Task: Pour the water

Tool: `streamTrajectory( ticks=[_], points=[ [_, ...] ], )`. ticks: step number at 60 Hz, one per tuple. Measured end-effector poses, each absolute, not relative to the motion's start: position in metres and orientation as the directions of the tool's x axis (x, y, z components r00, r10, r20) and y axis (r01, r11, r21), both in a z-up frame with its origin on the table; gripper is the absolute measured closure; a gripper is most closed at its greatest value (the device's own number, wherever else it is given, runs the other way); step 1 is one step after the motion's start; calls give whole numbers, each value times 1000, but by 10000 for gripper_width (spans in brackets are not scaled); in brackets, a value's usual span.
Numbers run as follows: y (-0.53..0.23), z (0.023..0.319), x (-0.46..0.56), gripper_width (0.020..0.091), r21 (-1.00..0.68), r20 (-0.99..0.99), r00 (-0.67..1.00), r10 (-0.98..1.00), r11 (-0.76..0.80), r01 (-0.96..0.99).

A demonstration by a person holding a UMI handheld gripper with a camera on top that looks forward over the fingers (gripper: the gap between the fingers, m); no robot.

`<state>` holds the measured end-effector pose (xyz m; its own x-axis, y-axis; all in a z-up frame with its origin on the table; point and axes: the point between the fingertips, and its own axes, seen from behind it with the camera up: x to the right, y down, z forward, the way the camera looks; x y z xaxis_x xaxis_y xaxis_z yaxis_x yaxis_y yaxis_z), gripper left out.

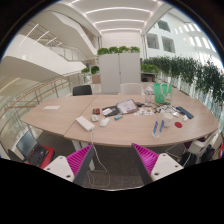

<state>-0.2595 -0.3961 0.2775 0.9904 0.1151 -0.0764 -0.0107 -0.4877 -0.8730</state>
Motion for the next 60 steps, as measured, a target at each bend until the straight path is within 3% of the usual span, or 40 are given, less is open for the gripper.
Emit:
streamTrajectory(
  ticks=[17, 39, 53, 56, 58, 60],
  points=[
    [-341, 261, -174, 278, -938, 1, 995, 95, -345, 33],
    [-147, 126, -11, 285, -957, 56, 998, -13, -285, 50],
    [-36, 77, 20, 285, -963, -11, 1000, -13, -269, -14],
    [-18, 72, 19, 380, -964, -40, 999, 4, -265, -38],
    [-12, 66, 15, 579, -959, -59, 998, 29, -280, -49],
    [-8, 64, 17, 621, -957, -68, 997, 29, -285, -57]
  ],
)
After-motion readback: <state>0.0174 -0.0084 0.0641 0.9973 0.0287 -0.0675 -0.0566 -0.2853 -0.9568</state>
